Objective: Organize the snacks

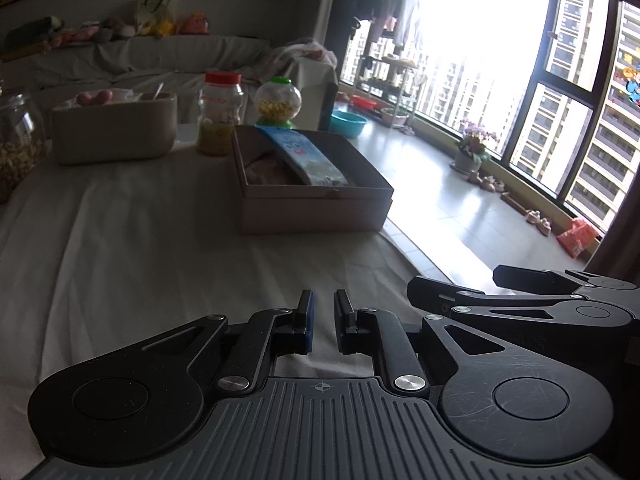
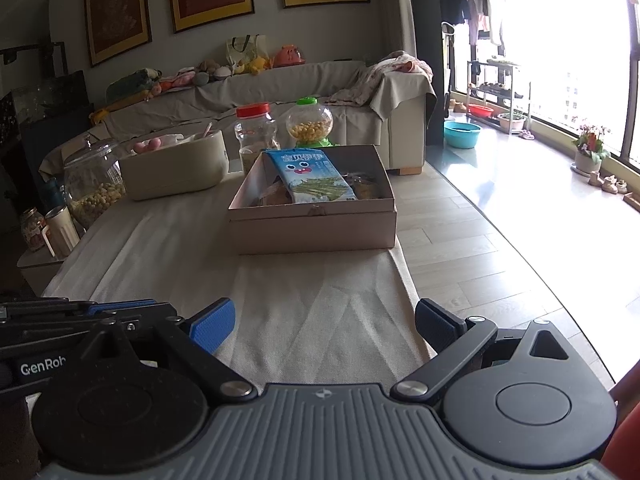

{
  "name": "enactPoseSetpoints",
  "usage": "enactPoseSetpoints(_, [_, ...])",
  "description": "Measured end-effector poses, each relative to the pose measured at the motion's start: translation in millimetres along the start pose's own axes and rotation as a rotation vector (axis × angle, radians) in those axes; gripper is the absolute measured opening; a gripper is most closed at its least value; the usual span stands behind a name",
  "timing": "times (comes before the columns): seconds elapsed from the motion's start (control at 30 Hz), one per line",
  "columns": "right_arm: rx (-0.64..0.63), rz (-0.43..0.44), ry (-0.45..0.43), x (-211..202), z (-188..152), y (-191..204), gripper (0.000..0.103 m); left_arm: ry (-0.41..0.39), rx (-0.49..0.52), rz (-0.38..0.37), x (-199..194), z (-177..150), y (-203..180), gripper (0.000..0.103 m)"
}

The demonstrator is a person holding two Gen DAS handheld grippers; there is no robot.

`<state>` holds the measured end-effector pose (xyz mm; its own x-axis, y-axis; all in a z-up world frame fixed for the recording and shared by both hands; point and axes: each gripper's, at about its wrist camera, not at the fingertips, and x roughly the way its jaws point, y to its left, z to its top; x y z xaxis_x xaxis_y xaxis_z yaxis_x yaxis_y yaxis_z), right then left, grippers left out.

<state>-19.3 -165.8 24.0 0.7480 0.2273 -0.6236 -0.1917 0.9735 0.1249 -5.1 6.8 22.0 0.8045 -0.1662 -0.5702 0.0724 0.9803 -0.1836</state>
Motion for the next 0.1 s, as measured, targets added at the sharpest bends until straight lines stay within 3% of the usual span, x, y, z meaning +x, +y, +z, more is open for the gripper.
enactPoseSetpoints(0.1, [-0.011, -0.004, 0.013, 9.6, 4.4, 0.7, 0.097, -0.012, -0.013, 0.040, 2.8, 2.8, 9.2, 0.015])
